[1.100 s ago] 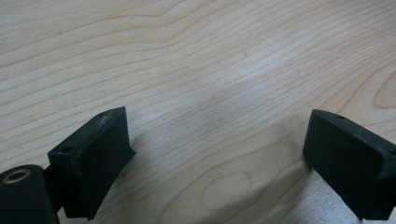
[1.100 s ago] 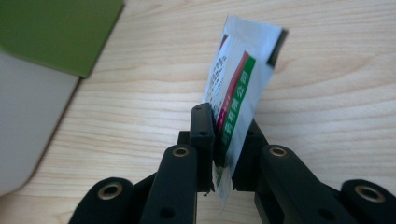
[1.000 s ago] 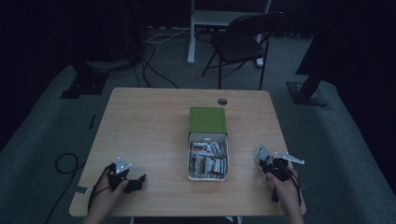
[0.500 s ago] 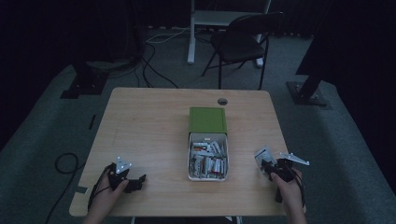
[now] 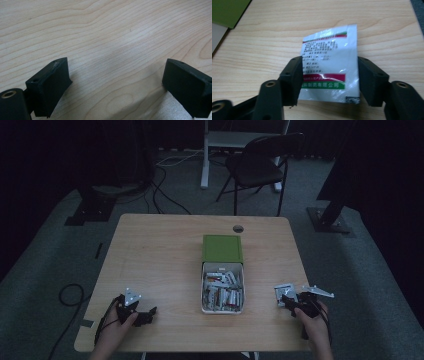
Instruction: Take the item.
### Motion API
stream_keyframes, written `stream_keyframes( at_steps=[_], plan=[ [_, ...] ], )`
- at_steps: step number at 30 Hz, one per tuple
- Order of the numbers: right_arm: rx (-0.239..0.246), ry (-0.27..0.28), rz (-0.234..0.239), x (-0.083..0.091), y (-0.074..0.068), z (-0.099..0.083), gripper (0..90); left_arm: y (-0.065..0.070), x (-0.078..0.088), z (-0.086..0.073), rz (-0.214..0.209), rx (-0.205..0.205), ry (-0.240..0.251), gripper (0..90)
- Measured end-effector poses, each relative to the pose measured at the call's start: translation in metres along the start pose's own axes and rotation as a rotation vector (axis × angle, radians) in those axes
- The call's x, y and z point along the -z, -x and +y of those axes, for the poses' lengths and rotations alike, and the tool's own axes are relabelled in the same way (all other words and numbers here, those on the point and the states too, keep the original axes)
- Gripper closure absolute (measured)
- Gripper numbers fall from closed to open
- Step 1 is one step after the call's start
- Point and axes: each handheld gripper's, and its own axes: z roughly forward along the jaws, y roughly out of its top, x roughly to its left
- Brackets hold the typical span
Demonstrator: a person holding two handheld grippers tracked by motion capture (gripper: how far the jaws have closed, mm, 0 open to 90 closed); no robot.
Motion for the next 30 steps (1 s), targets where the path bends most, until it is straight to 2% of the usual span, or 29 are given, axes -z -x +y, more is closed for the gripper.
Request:
stream_keyframes(
  at_steps=[2,7,17,18,22,23,27,30],
  plan=[
    [0.012,0.019,-0.014,0.003,0.003,-0.001,34.8,0.000,0.000,0.000,-0.001,0.000,0.001,8.1],
    [0.017,0.047,0.013,0.007,0.007,-0.002,22.2,0.001,0.000,0.000,0.000,0.000,0.000,8.1],
    [0.030,0.078,0.067,0.012,-0.002,-0.001,20.9,0.001,0.000,0.001,0.001,0.000,0.000,8.1],
    [0.043,0.085,0.104,0.013,-0.008,0.000,20.0,0.001,-0.001,0.001,0.000,0.000,0.000,8.1],
    [0.063,0.083,0.122,0.013,-0.013,0.000,19.0,0.001,-0.001,0.001,0.000,-0.001,0.000,8.1],
    [0.088,0.078,0.146,0.011,-0.019,0.001,18.6,0.001,-0.001,0.001,0.000,-0.001,0.000,8.1],
    [0.119,0.073,0.167,0.010,-0.025,0.001,18.5,0.001,-0.001,0.001,0.000,-0.001,0.000,8.1],
    [0.128,0.077,0.204,0.009,-0.030,0.000,17.5,0.001,-0.001,0.001,0.000,-0.001,0.000,8.1]
  ],
)
